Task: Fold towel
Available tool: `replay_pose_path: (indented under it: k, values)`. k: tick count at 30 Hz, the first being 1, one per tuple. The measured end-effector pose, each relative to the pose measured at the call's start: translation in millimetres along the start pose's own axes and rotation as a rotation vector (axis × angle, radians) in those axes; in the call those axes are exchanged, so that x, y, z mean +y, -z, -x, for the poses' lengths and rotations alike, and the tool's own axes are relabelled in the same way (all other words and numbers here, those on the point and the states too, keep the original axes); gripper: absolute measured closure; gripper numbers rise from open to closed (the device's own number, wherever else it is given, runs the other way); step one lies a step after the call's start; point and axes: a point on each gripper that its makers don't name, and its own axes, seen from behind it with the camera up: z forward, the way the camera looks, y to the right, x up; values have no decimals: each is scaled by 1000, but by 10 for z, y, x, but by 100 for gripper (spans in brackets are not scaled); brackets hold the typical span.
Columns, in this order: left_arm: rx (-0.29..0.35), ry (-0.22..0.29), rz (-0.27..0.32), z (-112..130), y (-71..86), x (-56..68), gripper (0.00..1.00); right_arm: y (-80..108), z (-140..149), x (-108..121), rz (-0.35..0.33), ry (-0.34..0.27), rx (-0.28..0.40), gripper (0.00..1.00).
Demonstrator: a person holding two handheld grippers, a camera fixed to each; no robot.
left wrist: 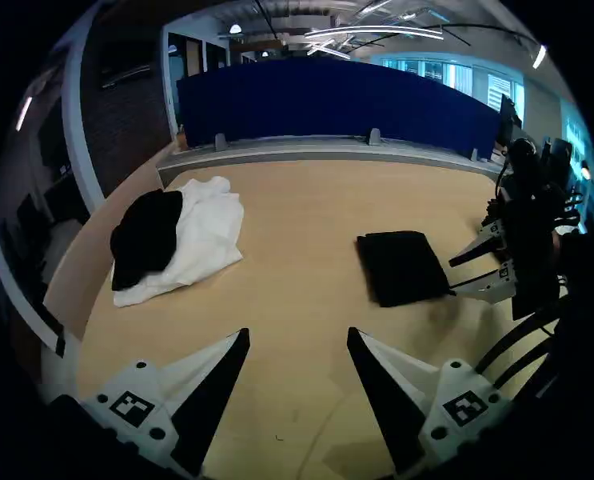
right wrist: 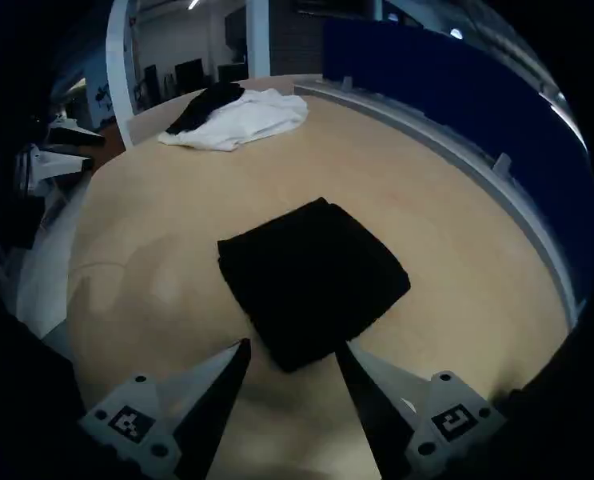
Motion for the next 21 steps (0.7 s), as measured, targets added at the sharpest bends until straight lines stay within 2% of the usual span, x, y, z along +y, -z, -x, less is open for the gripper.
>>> replay_pose_path:
  k: [7, 10, 18, 21]
  values:
    - [0, -3, 1, 3, 9, -2, 10, -34, 105, 17, 25, -34, -9, 18]
    - [0, 1, 0, 8, 9, -14, 10, -84, 158, 23, 39, -56, -14, 21]
    - [-2, 3, -2, 36, -5, -40, 10, -194, 241, 9, 50, -121, -20, 56]
    - [-2, 4, -2, 40, -9, -35, 10, -222, 264, -2, 48, -130, -23, 60]
